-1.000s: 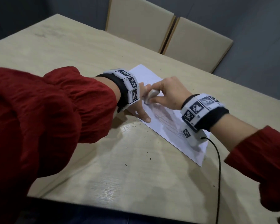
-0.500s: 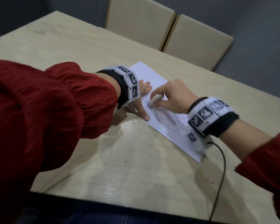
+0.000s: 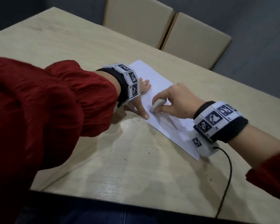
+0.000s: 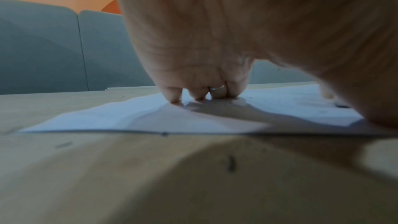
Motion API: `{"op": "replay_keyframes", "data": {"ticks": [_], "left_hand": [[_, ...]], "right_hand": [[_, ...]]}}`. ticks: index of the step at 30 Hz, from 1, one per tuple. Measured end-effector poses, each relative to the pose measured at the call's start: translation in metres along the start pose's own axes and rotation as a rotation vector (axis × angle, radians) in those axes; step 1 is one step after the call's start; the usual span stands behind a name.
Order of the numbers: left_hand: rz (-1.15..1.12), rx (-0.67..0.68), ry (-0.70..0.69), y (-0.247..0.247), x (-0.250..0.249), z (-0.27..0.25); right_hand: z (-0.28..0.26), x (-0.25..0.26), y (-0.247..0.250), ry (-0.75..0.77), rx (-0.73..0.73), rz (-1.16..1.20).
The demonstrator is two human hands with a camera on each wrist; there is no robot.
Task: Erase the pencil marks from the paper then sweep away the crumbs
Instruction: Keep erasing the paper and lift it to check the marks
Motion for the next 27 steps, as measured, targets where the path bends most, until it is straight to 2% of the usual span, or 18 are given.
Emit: {"op": "replay_keyframes", "data": {"ticks": [5,11,16,18,20,23,27], "left_hand": [[-0.067,0.013,-0.003,-0.002,0.003,0.002],[0.019,0.008,0.003,-0.002,0.002,0.005],[-0.091,0.003,-0.027,-0.001,0.002,0.001],[-0.080,0.000,-0.019,0.001,0.003,0.000],[0.009,0.004,0.001,0.000,0.001,0.000],[0.040,-0.006,0.001,-0.001,0.000,0.001],[0.015,-0.008,-0.023,0.003,-0.003,-0.003]], "right_hand": [[0.037,-0.017,0.012,-0.052,-0.111,-0.089],[-0.012,0.005,0.000,0.062,-0.002,-0.047],[0.030,-0.001,0.013,0.003,-0.123,-0.157],[0.027,0.000,0.009,0.004,-0.115,-0.126],[0.002,0.002,0.003,0.044,-0.089,-0.112],[-0.028,0.008,-0.001,0.088,0.008,-0.082],[0.008,0.006,0.009,0.069,-0.055,-0.184]]}}
Point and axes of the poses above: each hand's wrist, its own z-axis towards the middle knuckle, its own y-axis out of the back of the hand, x = y × z, the point moved 4 cm from there along z, towards the middle knuckle, and after that the axes turned 8 degrees about y, right-handed, at the moved point
